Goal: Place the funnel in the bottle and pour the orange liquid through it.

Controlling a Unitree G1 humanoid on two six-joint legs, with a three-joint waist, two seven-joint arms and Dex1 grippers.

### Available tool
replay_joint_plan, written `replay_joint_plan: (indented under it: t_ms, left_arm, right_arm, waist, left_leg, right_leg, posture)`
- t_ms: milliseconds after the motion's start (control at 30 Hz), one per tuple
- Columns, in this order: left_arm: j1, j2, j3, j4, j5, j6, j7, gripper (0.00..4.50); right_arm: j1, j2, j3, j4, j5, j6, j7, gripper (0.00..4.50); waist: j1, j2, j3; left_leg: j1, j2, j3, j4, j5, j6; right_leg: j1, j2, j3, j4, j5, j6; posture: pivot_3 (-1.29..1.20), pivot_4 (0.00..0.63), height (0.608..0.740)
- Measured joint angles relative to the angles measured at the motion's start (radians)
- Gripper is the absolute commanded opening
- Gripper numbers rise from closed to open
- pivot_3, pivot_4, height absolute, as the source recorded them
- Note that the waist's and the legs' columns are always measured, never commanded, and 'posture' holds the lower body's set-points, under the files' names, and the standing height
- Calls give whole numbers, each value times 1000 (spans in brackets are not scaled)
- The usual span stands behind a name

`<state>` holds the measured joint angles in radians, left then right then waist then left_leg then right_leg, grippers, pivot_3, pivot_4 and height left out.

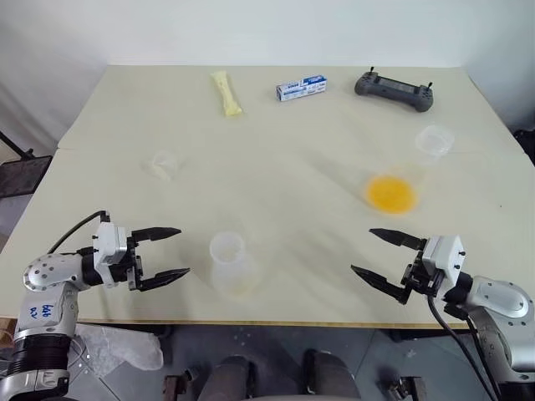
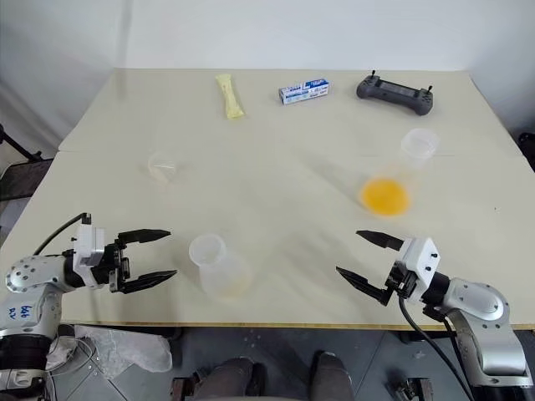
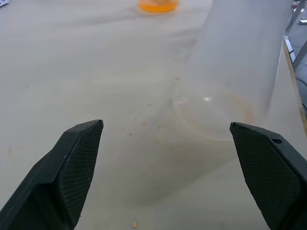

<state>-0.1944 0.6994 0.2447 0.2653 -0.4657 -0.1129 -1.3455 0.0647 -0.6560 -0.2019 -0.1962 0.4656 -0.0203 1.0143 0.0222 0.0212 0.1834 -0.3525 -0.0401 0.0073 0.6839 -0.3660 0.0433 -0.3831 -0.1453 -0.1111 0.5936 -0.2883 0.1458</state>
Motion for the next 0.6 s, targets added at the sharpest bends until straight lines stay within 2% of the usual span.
replay_joint_plan:
  t_ms: [167, 300, 400, 600]
  left_arm:
    - [-25, -9, 0, 21, 2, 48, 54, 4500]
    - [-36, -9, 5, -29, -20, 227, 171, 4500]
    - [-32, -11, 18, -74, -20, 231, 220, 4500]
    - [134, 19, 82, -172, -24, 188, 183, 4500]
  right_arm:
    - [-17, -1, 0, 1, -4, 1, -1, 4440]
    - [-40, -5, 0, 13, -5, 3, 5, 4440]
    - [-67, -7, 2, 35, -5, 4, 13, 4440]
    - [-112, -7, 29, 85, -9, 11, 42, 4440]
  waist:
    - [1, 0, 0]
    - [0, -1, 0]
    - [-1, -1, 0]
    - [-17, -1, 1]
  left_leg:
    - [0, 0, 0, 0, 0, 0]
    - [0, 0, 0, 0, 0, 0]
    - [0, 0, 0, 0, 0, 0]
    - [0, 1, 0, 0, 0, 0]
  right_leg:
    - [0, 0, 0, 0, 0, 0]
    - [0, 0, 0, 1, 0, 0]
    - [0, 0, 0, 1, 0, 0]
    - [0, 0, 0, 0, 0, 0]
  posture:
    - [0, 150, 740]
    - [0, 150, 740]
    - [0, 150, 740]
    - [0, 150, 740]
